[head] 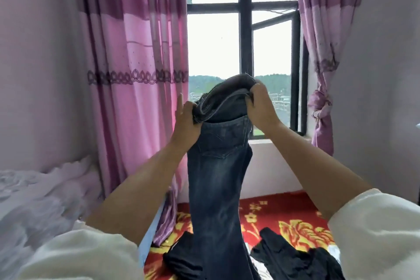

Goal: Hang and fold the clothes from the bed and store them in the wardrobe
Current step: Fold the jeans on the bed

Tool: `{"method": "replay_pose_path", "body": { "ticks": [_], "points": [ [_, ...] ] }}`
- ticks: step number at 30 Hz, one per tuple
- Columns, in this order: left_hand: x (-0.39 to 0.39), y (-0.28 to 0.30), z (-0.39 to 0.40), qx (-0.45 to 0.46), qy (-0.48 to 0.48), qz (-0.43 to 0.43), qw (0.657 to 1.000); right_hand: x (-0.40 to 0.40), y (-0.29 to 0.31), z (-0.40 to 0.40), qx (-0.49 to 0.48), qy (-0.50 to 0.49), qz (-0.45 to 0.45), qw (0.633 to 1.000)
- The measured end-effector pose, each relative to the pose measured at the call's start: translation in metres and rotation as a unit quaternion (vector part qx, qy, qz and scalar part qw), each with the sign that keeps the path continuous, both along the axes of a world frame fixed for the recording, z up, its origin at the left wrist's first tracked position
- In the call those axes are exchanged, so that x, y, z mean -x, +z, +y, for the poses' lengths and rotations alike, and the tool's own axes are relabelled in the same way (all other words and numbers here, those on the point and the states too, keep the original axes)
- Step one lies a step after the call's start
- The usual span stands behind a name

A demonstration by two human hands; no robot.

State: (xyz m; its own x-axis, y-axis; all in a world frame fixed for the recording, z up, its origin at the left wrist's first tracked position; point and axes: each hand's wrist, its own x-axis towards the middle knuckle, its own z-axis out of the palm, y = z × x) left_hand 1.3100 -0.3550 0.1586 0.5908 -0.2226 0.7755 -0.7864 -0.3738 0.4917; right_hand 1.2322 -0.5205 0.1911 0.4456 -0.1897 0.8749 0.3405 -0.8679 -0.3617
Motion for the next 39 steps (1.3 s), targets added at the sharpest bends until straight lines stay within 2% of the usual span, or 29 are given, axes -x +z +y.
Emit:
{"method": "replay_pose_path", "body": {
  "ticks": [3, 7, 11, 14, 16, 18, 20, 22, 25, 27, 29, 31, 33, 34, 36, 39],
  "points": [
    [-0.006, 0.023, 0.004, 0.014, -0.006, -0.077, 0.997, 0.003, 0.015, -0.004, 0.024, 0.044, -0.096, 0.994],
    [0.03, 0.029, 0.016, 0.006, 0.018, -0.123, 0.992, 0.015, 0.017, -0.007, 0.041, 0.072, -0.111, 0.99],
    [0.063, 0.009, 0.037, -0.031, 0.06, -0.046, 0.997, 0.037, -0.025, -0.012, 0.039, 0.095, -0.082, 0.991],
    [0.085, -0.028, 0.046, -0.085, 0.032, 0.023, 0.996, 0.06, -0.078, -0.009, -0.011, 0.106, -0.054, 0.993],
    [0.096, -0.05, 0.048, -0.112, 0.014, 0.035, 0.993, 0.077, -0.107, -0.009, -0.056, 0.073, -0.038, 0.995],
    [0.103, -0.077, 0.051, -0.168, -0.044, 0.06, 0.983, 0.094, -0.133, -0.009, -0.114, 0.053, 0.017, 0.992],
    [0.111, -0.116, 0.053, -0.238, -0.12, 0.106, 0.958, 0.11, -0.171, -0.011, -0.18, 0.069, 0.088, 0.977],
    [0.119, -0.154, 0.058, -0.308, -0.163, 0.176, 0.921, 0.126, -0.21, -0.014, -0.242, 0.109, 0.168, 0.949],
    [0.14, -0.214, 0.066, -0.403, -0.194, 0.275, 0.851, 0.157, -0.283, -0.014, -0.261, 0.158, 0.337, 0.891],
    [0.16, -0.256, 0.072, -0.448, -0.196, 0.326, 0.809, 0.179, -0.33, -0.006, -0.232, 0.182, 0.459, 0.838],
    [0.178, -0.293, 0.08, -0.459, -0.201, 0.356, 0.789, 0.199, -0.364, 0.007, -0.142, 0.18, 0.574, 0.786],
    [0.197, -0.324, 0.09, -0.459, -0.194, 0.391, 0.774, 0.214, -0.389, 0.023, 0.035, 0.134, 0.667, 0.732],
    [0.223, -0.35, 0.101, -0.474, -0.188, 0.431, 0.744, 0.236, -0.405, 0.048, 0.196, 0.096, 0.707, 0.673],
    [0.232, -0.359, 0.104, -0.491, -0.181, 0.439, 0.731, 0.244, -0.412, 0.058, 0.244, 0.082, 0.709, 0.657],
    [0.26, -0.377, 0.117, -0.504, -0.168, 0.467, 0.707, 0.269, -0.432, 0.075, 0.292, 0.087, 0.707, 0.638],
    [0.296, -0.392, 0.139, -0.494, -0.158, 0.479, 0.708, 0.301, -0.455, 0.086, 0.28, 0.151, 0.678, 0.663]
  ]
}}
